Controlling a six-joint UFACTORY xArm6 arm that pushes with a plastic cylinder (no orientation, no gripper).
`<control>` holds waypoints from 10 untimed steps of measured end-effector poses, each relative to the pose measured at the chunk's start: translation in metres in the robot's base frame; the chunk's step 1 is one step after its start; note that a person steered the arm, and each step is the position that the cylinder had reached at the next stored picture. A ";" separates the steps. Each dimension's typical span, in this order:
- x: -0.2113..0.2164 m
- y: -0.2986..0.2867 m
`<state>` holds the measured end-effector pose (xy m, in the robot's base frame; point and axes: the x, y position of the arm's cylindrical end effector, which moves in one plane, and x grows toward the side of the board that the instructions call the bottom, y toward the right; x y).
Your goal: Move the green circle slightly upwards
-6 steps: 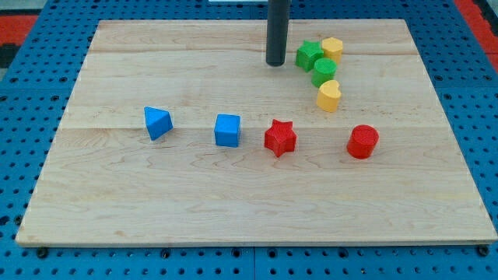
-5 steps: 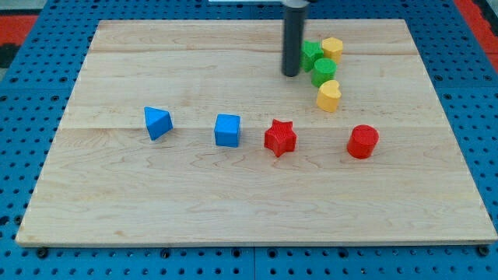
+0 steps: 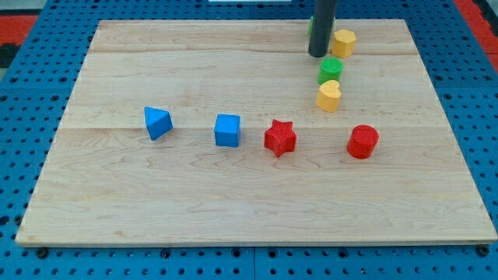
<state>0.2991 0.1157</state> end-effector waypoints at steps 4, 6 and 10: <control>-0.061 0.063; 0.000 0.096; 0.060 0.041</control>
